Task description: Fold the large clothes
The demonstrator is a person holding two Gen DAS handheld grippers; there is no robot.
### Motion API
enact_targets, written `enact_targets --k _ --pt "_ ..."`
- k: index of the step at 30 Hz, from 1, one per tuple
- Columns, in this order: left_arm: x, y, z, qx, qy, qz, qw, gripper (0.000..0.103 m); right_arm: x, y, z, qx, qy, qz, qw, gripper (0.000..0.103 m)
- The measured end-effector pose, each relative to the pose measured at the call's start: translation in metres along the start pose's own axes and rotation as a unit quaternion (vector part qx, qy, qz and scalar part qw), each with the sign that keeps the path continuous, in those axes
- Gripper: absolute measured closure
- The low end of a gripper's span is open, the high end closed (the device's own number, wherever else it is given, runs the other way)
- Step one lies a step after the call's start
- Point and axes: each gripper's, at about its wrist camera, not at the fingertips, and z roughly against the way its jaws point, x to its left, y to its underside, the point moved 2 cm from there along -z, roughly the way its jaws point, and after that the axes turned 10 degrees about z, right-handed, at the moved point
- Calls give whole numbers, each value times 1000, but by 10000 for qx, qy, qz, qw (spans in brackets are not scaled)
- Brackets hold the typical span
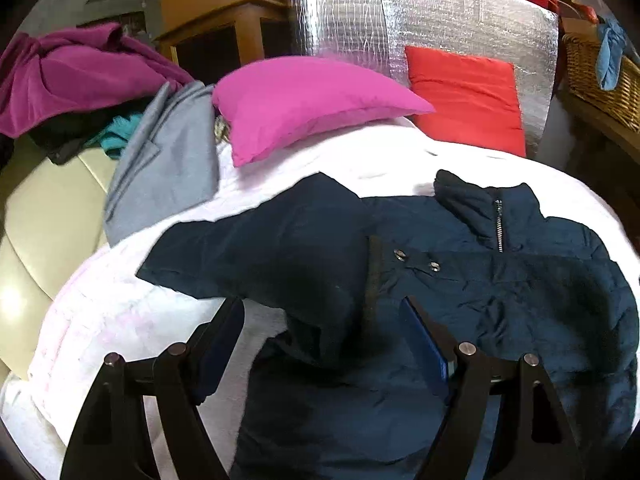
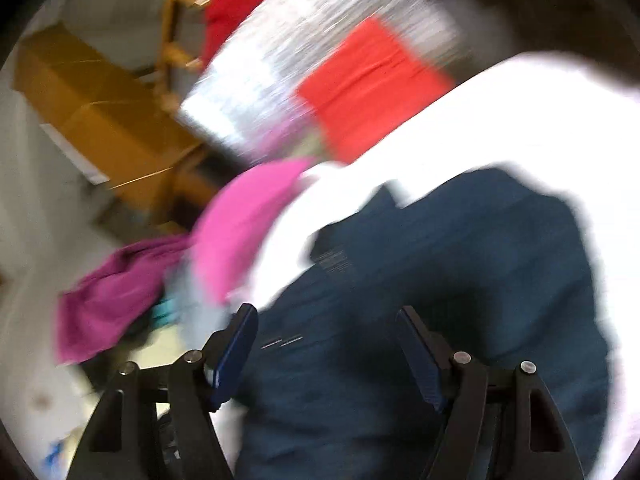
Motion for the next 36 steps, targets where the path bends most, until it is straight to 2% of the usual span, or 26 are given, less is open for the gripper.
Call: enact_targets --k 2,4,6,10,12,15,17,18,22,25,27,29,32,35,36 --pt "2 1 -3 105 72 105 9999 23 -28 -7 17 -91 632 -61 9979 31" --pt "0 3 -2 141 155 156 9997 23 -62 -14 29 -71 1033 -149 9945 31" --pt "-10 9 1 237 404 103 9988 23 -85 -15 36 20 1223 -324 9920 32" --pt "-33 29 6 598 947 -85 9937 23 -114 -12 36 379 1449 -447 9877 37" --pt "-46 42 5 977 1296 -61 9867 23 -124 -7 28 629 1428 -496 9865 42" --pt "-52 50 -2 1375 1525 162 9786 23 -133 3 6 1133 1374 -562 9824 48" --pt "-48 51 -8 1503 1531 371 9760 23 -135 14 -9 1390 1490 -574 9773 57" --pt "-42 50 -12 1567 1534 573 9740 23 -137 16 -12 1453 1443 -596 9770 65" --pt "-17 45 -30 1804 1560 1344 9618 23 -127 9 -5 1168 1542 -228 9808 77" --pt "-3 42 -39 1881 1656 1819 9508 23 -127 11 -10 1232 1648 -158 9785 77" --pt "3 41 -44 1921 1684 1995 9460 23 -132 17 -13 1334 1623 -353 9770 77" --pt "5 40 -51 1973 1702 2180 9405 23 -135 14 -6 1232 1545 -500 9790 75" --pt "9 41 -59 2022 1750 2451 9319 23 -133 12 16 938 1703 -557 9793 73" --pt "11 39 -63 1967 1737 2643 9281 24 -129 8 42 363 1887 -593 9796 63" --pt "12 39 -63 1903 1734 2714 9274 33 -125 6 49 193 1878 -541 9805 63"
